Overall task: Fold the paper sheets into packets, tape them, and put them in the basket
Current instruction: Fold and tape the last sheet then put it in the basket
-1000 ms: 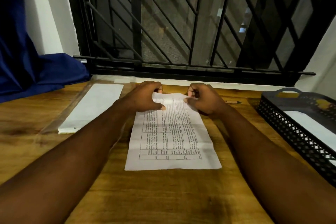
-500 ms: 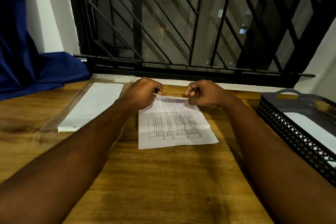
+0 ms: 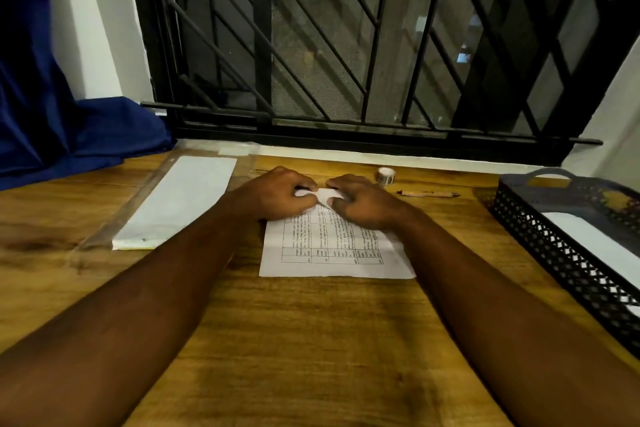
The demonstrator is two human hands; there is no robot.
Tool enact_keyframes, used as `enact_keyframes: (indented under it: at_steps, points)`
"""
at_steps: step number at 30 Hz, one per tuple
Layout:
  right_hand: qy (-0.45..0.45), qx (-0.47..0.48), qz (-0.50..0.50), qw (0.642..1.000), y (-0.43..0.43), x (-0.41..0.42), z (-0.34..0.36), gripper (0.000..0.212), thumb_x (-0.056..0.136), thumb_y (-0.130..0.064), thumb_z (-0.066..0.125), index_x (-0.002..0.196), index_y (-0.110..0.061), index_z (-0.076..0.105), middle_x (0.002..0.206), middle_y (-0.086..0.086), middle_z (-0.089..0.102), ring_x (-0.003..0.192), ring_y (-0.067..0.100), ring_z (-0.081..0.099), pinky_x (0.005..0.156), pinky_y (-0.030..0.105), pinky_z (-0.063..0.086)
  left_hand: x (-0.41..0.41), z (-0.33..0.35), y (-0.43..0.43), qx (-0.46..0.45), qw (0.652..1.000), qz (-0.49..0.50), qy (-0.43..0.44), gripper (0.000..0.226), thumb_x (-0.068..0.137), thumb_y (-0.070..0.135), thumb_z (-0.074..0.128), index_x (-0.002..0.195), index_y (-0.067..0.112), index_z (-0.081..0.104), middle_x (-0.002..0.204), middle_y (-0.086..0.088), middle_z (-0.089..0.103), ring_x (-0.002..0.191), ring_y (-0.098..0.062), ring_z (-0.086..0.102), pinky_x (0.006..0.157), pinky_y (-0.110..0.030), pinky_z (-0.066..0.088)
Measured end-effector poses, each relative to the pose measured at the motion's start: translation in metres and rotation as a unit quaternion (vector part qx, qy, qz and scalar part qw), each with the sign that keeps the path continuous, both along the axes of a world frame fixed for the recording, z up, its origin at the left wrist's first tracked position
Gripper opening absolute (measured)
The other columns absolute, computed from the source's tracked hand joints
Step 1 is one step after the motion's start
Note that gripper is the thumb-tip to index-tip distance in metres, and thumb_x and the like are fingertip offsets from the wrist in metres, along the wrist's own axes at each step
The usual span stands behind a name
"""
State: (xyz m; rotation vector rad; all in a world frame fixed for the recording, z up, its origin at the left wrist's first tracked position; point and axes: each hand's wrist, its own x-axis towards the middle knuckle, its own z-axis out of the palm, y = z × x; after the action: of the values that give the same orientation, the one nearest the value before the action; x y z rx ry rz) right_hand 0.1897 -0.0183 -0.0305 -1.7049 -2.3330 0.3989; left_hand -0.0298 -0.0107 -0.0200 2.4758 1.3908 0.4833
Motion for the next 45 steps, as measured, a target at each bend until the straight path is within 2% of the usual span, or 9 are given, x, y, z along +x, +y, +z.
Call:
enact_keyframes:
  at_steps: [7, 15, 20, 23, 26, 30, 34, 37, 45]
  points:
    - [-0.092, 0.005, 0.041, 0.995, -0.007, -0.018, -0.011, 0.063, 0.113, -0.055, 0.017, 0.17, -0.029, 0.009, 0.178, -0.003, 0.002, 0.163, 0.015, -0.003, 0.127, 0.053, -0.009, 0.006, -0.018, 0.002, -0.058, 0.984, 0.044, 0.165, 0.06, 0.111, 0.049, 0.02, 0.166, 0.028, 0.007, 0.173, 0.004, -0.003, 0.159, -0.015, -0.006, 0.128, -0.05, -0.002]
    - [-0.192, -0.091, -0.018, 0.977, 0.001, -0.019, 0.007, 0.073, 0.11, -0.061, 0.016, 0.17, -0.023, -0.004, 0.177, 0.0, -0.013, 0.163, 0.022, -0.012, 0.128, 0.061, -0.004, 0.015, -0.026, 0.004, -0.051, 0.98, 0.078, 0.179, 0.066, 0.109, 0.055, 0.015, 0.165, 0.024, -0.002, 0.172, 0.003, -0.013, 0.158, -0.016, -0.014, 0.127, -0.055, -0.006]
    - [-0.206, -0.126, -0.104, 0.965, 0.003, -0.028, 0.016, 0.076, 0.11, -0.061, 0.024, 0.169, -0.017, 0.005, 0.178, 0.008, -0.003, 0.164, 0.03, 0.0, 0.129, 0.054, 0.004, 0.015, -0.024, 0.004, -0.054, 0.98, 0.079, 0.173, 0.07, 0.108, 0.058, 0.018, 0.166, 0.022, 0.002, 0.173, 0.0, -0.009, 0.159, -0.019, -0.008, 0.127, -0.053, -0.004]
    - [-0.21, -0.125, -0.097, 0.965, 0.003, -0.02, 0.019, 0.082, 0.107, -0.068, 0.026, 0.169, -0.017, 0.01, 0.178, 0.008, 0.003, 0.163, 0.032, 0.008, 0.13, 0.051, 0.011, 0.009, -0.013, 0.007, -0.073, 0.984, 0.075, 0.145, 0.076, 0.103, 0.064, 0.036, 0.165, 0.025, 0.014, 0.173, 0.002, 0.005, 0.159, -0.023, 0.01, 0.127, -0.046, 0.013]
    - [-0.226, -0.117, -0.069, 0.965, 0.009, -0.006, 0.023, 0.093, 0.098, -0.081, 0.031, 0.169, -0.022, 0.017, 0.177, 0.007, 0.011, 0.162, 0.033, 0.016, 0.128, 0.051, 0.02, -0.006, -0.002, 0.019, -0.097, 0.989, 0.073, 0.081, 0.078, 0.087, 0.071, 0.063, 0.151, 0.033, 0.039, 0.159, 0.007, 0.037, 0.137, -0.021, 0.044, 0.113, -0.04, 0.041]
    - [-0.184, -0.064, -0.054, 0.979, 0.008, 0.007, 0.025, 0.096, 0.091, -0.085, 0.045, 0.166, -0.026, 0.03, 0.174, 0.006, 0.024, 0.158, 0.032, 0.025, 0.123, 0.051, 0.027, -0.02, 0.001, 0.024, -0.117, 0.99, 0.076, 0.02, 0.07, 0.068, 0.071, 0.081, 0.124, 0.039, 0.055, 0.129, 0.013, 0.055, 0.114, -0.013, 0.056, 0.099, -0.038, 0.052]
    - [-0.073, 0.014, -0.058, 0.996, 0.006, 0.012, 0.022, 0.086, 0.084, -0.075, 0.07, 0.151, -0.026, 0.048, 0.159, 0.003, 0.047, 0.143, 0.028, 0.043, 0.115, 0.049, 0.035, -0.021, 0.007, 0.021, -0.064, 0.995, 0.062, -0.047, 0.045, 0.07, 0.048, 0.091, 0.102, 0.034, 0.062, 0.109, 0.011, 0.065, 0.102, -0.013, 0.061, 0.085, -0.035, 0.055]
    - [-0.002, 0.061, -0.033, 0.998, 0.008, 0.02, 0.025, 0.059, 0.08, -0.06, 0.083, 0.123, -0.031, 0.055, 0.123, -0.007, 0.066, 0.113, 0.017, 0.056, 0.106, 0.045, 0.032, -0.017, 0.014, 0.017, -0.006, 0.995, 0.064, -0.069, 0.029, 0.076, 0.029, 0.09, 0.094, 0.03, 0.066, 0.103, 0.009, 0.066, 0.1, -0.013, 0.061, 0.085, -0.033, 0.055]
    - [0.017, 0.172, -0.011, 0.985, 0.01, 0.026, 0.042, 0.034, 0.081, -0.026, 0.088, 0.103, -0.033, 0.064, 0.092, -0.013, 0.069, 0.095, 0.009, 0.062, 0.093, 0.036, 0.024, -0.013, 0.022, 0.016, 0.097, 0.986, 0.072, -0.119, 0.023, 0.084, 0.015, 0.081, 0.084, 0.032, 0.065, 0.096, 0.012, 0.065, 0.096, -0.008, 0.06, 0.086, -0.035, 0.056]
